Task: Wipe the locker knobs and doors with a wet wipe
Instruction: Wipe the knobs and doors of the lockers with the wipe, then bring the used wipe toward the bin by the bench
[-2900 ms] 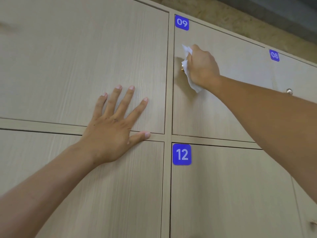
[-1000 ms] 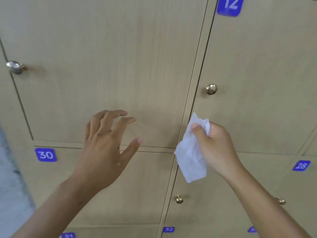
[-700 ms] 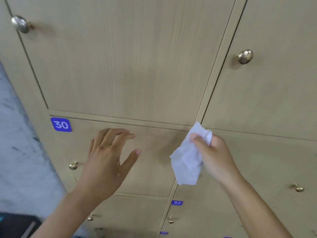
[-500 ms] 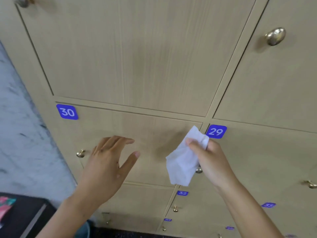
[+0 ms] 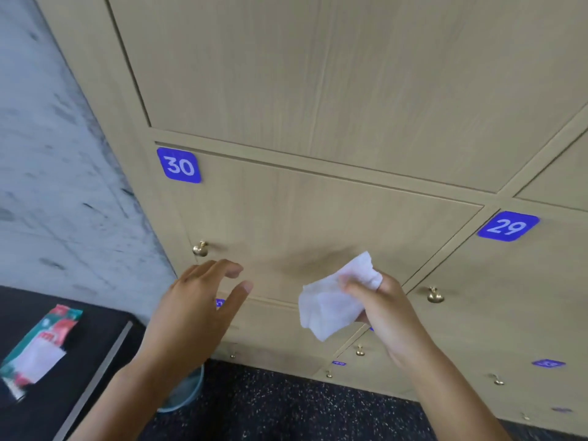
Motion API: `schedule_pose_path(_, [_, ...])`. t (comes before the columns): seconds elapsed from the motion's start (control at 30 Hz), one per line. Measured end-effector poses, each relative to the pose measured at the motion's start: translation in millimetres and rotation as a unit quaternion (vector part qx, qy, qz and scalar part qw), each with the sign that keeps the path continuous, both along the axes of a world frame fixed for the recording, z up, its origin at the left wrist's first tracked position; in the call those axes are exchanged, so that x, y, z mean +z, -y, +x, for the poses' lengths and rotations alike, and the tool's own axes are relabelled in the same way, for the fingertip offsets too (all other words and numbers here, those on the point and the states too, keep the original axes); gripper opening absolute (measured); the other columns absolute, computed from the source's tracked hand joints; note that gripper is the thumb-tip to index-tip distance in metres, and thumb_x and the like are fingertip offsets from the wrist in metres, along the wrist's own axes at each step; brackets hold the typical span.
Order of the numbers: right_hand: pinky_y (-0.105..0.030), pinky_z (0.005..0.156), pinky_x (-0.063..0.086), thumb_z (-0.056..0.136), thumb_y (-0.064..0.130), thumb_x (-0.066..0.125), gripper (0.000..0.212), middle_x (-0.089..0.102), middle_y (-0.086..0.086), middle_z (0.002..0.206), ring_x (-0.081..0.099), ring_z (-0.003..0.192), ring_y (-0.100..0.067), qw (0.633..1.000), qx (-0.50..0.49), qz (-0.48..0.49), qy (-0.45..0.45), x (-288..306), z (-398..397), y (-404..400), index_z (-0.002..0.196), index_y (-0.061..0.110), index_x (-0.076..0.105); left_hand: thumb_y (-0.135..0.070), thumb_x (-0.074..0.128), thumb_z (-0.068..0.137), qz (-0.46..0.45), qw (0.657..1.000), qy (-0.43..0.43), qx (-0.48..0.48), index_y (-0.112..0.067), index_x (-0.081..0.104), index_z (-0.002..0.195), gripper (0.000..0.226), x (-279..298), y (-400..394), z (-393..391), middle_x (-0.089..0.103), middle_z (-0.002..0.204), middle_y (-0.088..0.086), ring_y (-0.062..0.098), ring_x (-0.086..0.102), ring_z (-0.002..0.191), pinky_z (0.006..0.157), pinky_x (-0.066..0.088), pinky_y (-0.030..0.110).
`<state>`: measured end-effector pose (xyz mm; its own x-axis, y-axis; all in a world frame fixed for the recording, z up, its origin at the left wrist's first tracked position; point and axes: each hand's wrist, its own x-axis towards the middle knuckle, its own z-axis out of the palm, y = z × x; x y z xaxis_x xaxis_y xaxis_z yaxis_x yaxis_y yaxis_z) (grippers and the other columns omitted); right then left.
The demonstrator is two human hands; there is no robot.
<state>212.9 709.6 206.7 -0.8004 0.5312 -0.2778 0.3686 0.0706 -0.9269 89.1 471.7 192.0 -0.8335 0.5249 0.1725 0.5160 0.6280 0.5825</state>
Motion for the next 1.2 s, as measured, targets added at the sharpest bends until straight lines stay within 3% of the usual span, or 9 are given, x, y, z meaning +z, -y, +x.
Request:
schedule_pose_path(0.07, [-0.05, 0.08, 0.057, 0.096, 0.01, 0.053, 0.018, 0.072, -0.022, 0.098, 0.071, 0.086, -0.028, 1.0, 0.0, -0.004, 0.015, -10, -10, 12, 0.094, 0.003, 0.069, -0.067, 0.04, 0.09, -0.007, 1.0, 0.018, 0.008, -0.029, 0.067, 0.119, 0.055, -6, 17, -8, 0.068, 0.114, -0.018, 0.01, 0.063, 0.102, 0.087, 0.054, 0.039])
schedule_pose_path(0.13, [-0.054, 0.085, 0.056, 0.095, 0.01, 0.054, 0.017, 0.074, -0.019, 0.098, 0.072, 0.093, -0.031, 0.999, 0.0, -0.011, 0.032, -19, -21, 26, 0.095, 0.007, 0.071, -0.062, 0.045, 0.092, -0.013, 0.999, 0.032, 0.019, -0.029, 0.068, 0.117, 0.048, -14, 33, -16, 0.067, 0.112, -0.019, 0.009, 0.064, 0.096, 0.084, 0.055, 0.038])
schedule_pose_path(0.33, [-0.058, 0.094, 0.053, 0.073, 0.028, 0.061, 0.026, 0.075, -0.01, 0.1, 0.07, 0.1, -0.028, 0.997, 0.003, -0.024, 0.068, -49, -54, 73, 0.094, 0.022, 0.075, -0.053, 0.054, 0.096, -0.034, 0.994, 0.088, 0.049, -0.029, 0.067, 0.117, 0.034, -40, 76, -37, 0.064, 0.109, -0.02, 0.009, 0.064, 0.092, 0.076, 0.052, 0.033])
schedule_pose_path(0.57, [-0.055, 0.094, 0.053, 0.089, 0.013, 0.063, 0.015, 0.075, -0.006, 0.097, 0.07, 0.098, -0.025, 0.992, 0.042, -0.003, 0.121, -92, -88, 124, 0.096, 0.022, 0.073, -0.047, 0.058, 0.097, -0.061, 0.986, 0.13, 0.089, -0.026, 0.068, 0.117, 0.03, -74, 133, -61, 0.071, 0.116, -0.01, 0.015, 0.064, 0.089, 0.075, 0.054, 0.037])
schedule_pose_path(0.7, [-0.048, 0.089, 0.055, 0.09, 0.005, 0.059, 0.018, 0.074, -0.007, 0.1, 0.069, 0.099, -0.026, 0.987, 0.055, -0.006, 0.152, -118, -106, 153, 0.1, 0.017, 0.069, -0.053, 0.055, 0.096, -0.071, 0.98, 0.146, 0.112, -0.03, 0.067, 0.115, 0.032, -94, 166, -73, 0.069, 0.113, -0.012, 0.015, 0.066, 0.096, 0.078, 0.056, 0.039])
schedule_pose_path(0.83, [-0.045, 0.091, 0.058, 0.088, -0.003, 0.056, 0.027, 0.077, 0.003, 0.094, 0.073, 0.093, -0.014, 0.984, 0.057, -0.013, 0.167, -141, -121, 177, 0.099, 0.018, 0.07, -0.054, 0.054, 0.097, -0.072, 0.976, 0.157, 0.133, -0.032, 0.066, 0.113, 0.03, -115, 197, -82, 0.07, 0.111, -0.011, 0.015, 0.067, 0.094, 0.076, 0.058, 0.04])
schedule_pose_path(0.97, [-0.027, 0.083, 0.06, 0.088, -0.012, 0.048, 0.047, 0.08, 0.008, 0.085, 0.075, 0.089, -0.007, 0.976, 0.102, -0.044, 0.187, -164, -139, 207, 0.081, 0.022, 0.08, -0.058, 0.05, 0.094, -0.075, 0.97, 0.176, 0.153, -0.034, 0.064, 0.113, 0.033, -141, 228, -90, 0.068, 0.113, -0.014, 0.014, 0.068, 0.095, 0.077, 0.06, 0.041])
schedule_pose_path(1.1, [-0.025, 0.081, 0.058, 0.084, 0.0, 0.053, 0.035, 0.08, -0.003, 0.096, 0.074, 0.092, -0.012, 0.966, 0.138, -0.057, 0.212, -192, -156, 238, 0.101, 0.015, 0.08, -0.057, 0.051, 0.095, -0.078, 0.963, 0.194, 0.172, -0.033, 0.065, 0.114, 0.034, -167, 249, -94, 0.068, 0.114, -0.015, 0.013, 0.068, 0.092, 0.077, 0.06, 0.04])
schedule_pose_path(1.2, [-0.031, 0.084, 0.057, 0.084, 0.007, 0.058, 0.024, 0.078, 0.0, 0.093, 0.073, 0.095, -0.017, 0.955, 0.123, -0.073, 0.259, -224, -169, 267, 0.095, 0.015, 0.078, -0.053, 0.054, 0.097, -0.082, 0.957, 0.213, 0.182, -0.031, 0.066, 0.113, 0.03, -192, 263, -96, 0.07, 0.114, -0.012, 0.014, 0.069, 0.091, 0.076, 0.06, 0.04])
